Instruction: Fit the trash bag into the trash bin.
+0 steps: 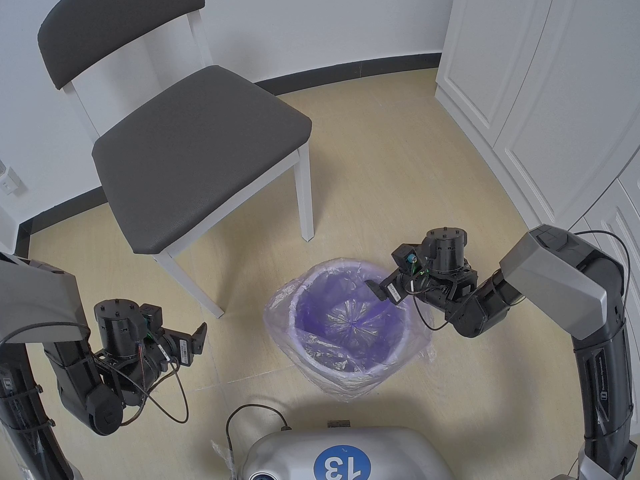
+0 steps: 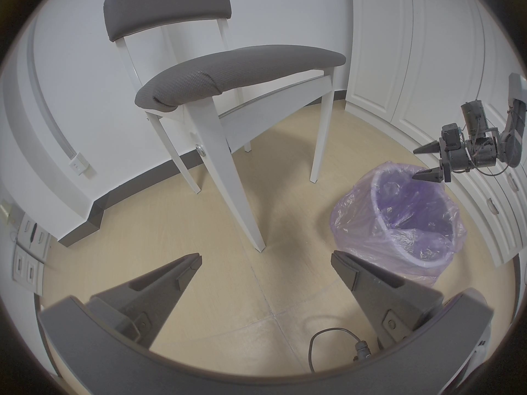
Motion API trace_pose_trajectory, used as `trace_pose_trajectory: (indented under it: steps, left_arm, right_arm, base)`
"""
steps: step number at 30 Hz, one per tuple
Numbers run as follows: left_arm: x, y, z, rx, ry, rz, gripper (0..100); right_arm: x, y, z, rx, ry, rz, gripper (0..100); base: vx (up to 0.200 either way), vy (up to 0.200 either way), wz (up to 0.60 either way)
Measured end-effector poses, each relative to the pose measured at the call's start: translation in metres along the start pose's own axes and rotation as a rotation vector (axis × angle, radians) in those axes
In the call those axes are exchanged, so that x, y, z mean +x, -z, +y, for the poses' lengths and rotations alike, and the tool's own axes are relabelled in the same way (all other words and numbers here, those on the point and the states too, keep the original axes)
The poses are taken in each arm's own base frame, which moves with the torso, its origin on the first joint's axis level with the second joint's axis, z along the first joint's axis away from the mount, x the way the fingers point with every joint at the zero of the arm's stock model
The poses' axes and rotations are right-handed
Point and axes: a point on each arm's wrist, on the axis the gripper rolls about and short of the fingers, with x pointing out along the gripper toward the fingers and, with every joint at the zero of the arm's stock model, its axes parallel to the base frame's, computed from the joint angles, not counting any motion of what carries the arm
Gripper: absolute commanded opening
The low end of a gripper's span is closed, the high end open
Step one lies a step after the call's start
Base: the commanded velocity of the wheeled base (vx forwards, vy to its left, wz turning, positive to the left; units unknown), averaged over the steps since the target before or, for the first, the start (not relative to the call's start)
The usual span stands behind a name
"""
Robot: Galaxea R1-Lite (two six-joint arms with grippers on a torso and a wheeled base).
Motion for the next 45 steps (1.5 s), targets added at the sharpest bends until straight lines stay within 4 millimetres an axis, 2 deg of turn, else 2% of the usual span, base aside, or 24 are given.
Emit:
trace_pose_trajectory:
  steps: [5, 11, 19, 28, 30, 35, 45]
  left_arm:
    - [-0.001, 0.000, 0.001, -0.002, -0.003, -0.002, 100]
    - [-0.002, -0.001, 0.002, -0.003, -0.004, -0.003, 100]
    - [-0.004, -0.001, 0.002, -0.002, -0.004, -0.005, 100]
    - [-0.006, -0.003, 0.003, -0.003, -0.005, -0.011, 100]
    - [-0.006, -0.003, 0.003, -0.003, -0.005, -0.011, 100]
    - [-0.007, -0.003, 0.004, -0.005, -0.011, -0.012, 100]
    - [-0.008, -0.004, 0.005, -0.004, -0.015, -0.018, 100]
  right_arm:
    - [0.001, -0.014, -0.004, 0.216, -0.104, 0.022, 100]
    - [0.002, -0.029, -0.025, 0.278, -0.120, -0.003, 100]
    - [0.001, -0.024, -0.031, 0.276, -0.137, 0.041, 100]
    - [-0.004, -0.018, -0.003, 0.194, -0.217, 0.074, 100]
    - [-0.004, -0.016, -0.001, 0.172, -0.221, 0.077, 100]
    - [-0.001, -0.010, -0.007, 0.161, -0.209, 0.090, 100]
    - [0.000, -0.004, -0.035, 0.171, -0.153, 0.087, 100]
  base:
    - [0.000, 0.000, 0.00]
    - [0.000, 0.000, 0.00]
    - [0.000, 0.000, 0.00]
    - [0.000, 0.000, 0.00]
    - [0.000, 0.000, 0.00]
    - [0.000, 0.000, 0.00]
    - [0.000, 0.000, 0.00]
